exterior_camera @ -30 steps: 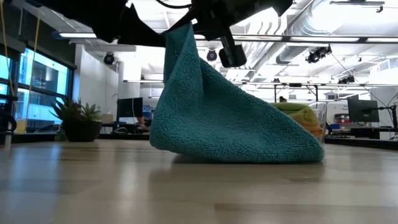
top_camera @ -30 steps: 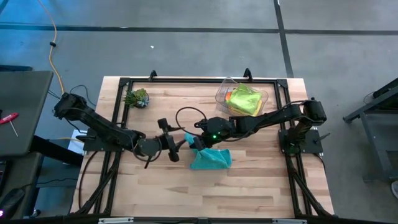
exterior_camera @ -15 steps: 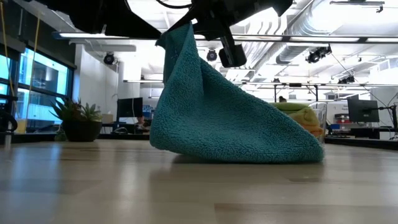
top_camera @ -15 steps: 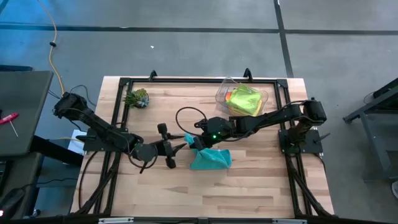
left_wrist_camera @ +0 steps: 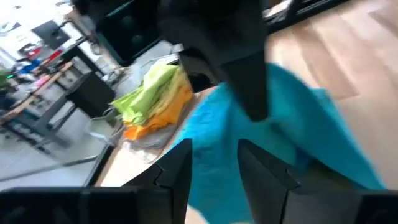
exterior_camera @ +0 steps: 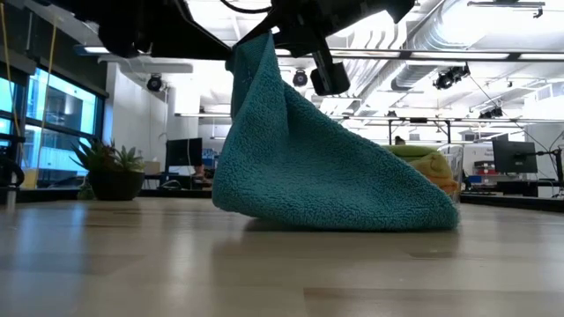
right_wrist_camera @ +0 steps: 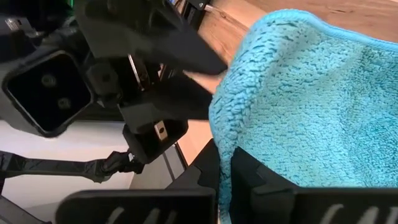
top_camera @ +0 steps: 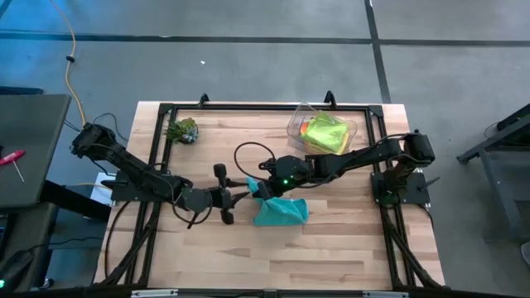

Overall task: Fold microfiber towels
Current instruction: Fold the blue microfiber towel

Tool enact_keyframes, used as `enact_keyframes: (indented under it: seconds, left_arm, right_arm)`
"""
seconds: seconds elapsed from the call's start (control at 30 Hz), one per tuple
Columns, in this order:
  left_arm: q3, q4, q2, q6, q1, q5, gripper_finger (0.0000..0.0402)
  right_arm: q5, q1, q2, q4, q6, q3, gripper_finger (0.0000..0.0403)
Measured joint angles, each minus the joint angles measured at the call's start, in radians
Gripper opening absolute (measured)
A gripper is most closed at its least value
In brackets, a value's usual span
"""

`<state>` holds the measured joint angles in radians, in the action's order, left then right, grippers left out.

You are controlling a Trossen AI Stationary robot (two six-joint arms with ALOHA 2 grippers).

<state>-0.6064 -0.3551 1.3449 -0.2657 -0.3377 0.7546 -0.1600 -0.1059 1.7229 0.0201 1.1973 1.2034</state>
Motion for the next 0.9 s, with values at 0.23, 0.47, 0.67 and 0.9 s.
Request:
enact_keyframes:
  seconds: [0.23, 0.47, 0.67, 0.9]
  left_arm:
    - [0.000, 0.000, 0.000, 0.000, 0.012, 0.040, 0.0162]
    - [0.000, 0.000, 0.000, -0.010, 0.012, 0.068, 0.0187]
    - [0.000, -0.001, 0.000, -0.010, 0.040, 0.115, 0.0186]
    - [0.000, -0.020, 0.001, -0.008, 0.049, 0.086, 0.0184]
  right_arm:
    - [0.000, 0.000, 0.000, 0.000, 0.000, 0.000, 0.0000]
    - [0.000, 0.000, 0.000, 0.000, 0.000, 0.000, 0.0000]
    - [0.000, 0.000, 0.000, 0.000, 0.000, 0.000, 0.0000]
    - [0.000, 0.000, 0.000, 0.000, 0.000, 0.000, 0.0000]
